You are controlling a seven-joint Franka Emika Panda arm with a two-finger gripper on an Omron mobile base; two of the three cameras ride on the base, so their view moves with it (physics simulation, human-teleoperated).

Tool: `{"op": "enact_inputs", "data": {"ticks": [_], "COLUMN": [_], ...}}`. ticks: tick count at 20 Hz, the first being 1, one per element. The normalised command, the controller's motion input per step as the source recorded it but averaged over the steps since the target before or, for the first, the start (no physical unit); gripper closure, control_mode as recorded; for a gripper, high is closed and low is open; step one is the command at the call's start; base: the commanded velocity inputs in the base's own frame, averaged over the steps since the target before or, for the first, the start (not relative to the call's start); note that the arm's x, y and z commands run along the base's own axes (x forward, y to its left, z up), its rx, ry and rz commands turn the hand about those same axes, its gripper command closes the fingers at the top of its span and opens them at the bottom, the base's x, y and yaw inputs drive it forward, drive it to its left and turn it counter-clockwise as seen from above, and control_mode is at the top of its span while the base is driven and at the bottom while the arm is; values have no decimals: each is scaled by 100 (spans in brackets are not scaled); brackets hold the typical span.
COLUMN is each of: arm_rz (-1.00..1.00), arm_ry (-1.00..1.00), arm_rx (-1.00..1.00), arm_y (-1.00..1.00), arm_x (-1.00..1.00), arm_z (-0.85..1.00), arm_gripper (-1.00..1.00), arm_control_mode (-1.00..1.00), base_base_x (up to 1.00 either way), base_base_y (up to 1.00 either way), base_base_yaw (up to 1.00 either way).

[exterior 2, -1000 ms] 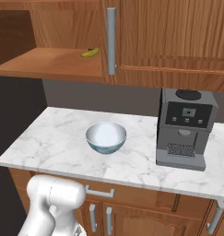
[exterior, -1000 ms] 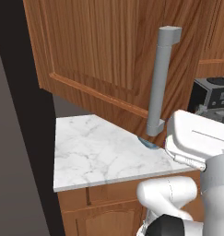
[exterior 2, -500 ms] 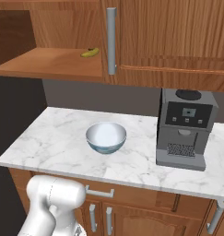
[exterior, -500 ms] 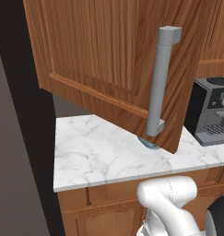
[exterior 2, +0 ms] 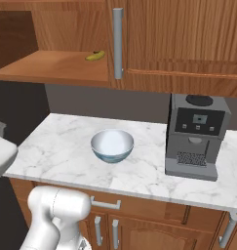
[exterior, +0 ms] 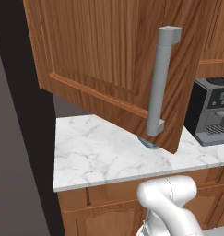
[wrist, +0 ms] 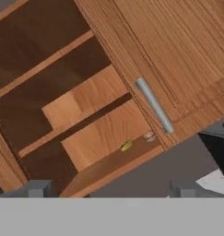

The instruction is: Open the cabinet. Pick the tangerine and tangerine from the cabinet and place them into the bowl. Then close the cabinet.

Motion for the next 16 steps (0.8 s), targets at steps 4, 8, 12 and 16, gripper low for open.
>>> {"op": "enact_inputs", "data": {"ticks": [4, 8, 12, 16], "arm_rz": [33, 35, 34, 27], "arm_ry": [15, 23, 26, 18], "arm_rx": [9, 7, 6, 1], "arm_y": [0, 0, 1, 25], "arm_x": [1, 10, 21, 24], "arm_z": [0, 0, -1, -23], "arm_gripper": [-100, -100, -100, -100], "arm_control_mode": [-100, -100, -100, -100], "base_base_x": [0, 0, 0, 0], "base_base_y": [0, 0, 0, 0], "base_base_yaw": [0, 0, 0, 0]}}
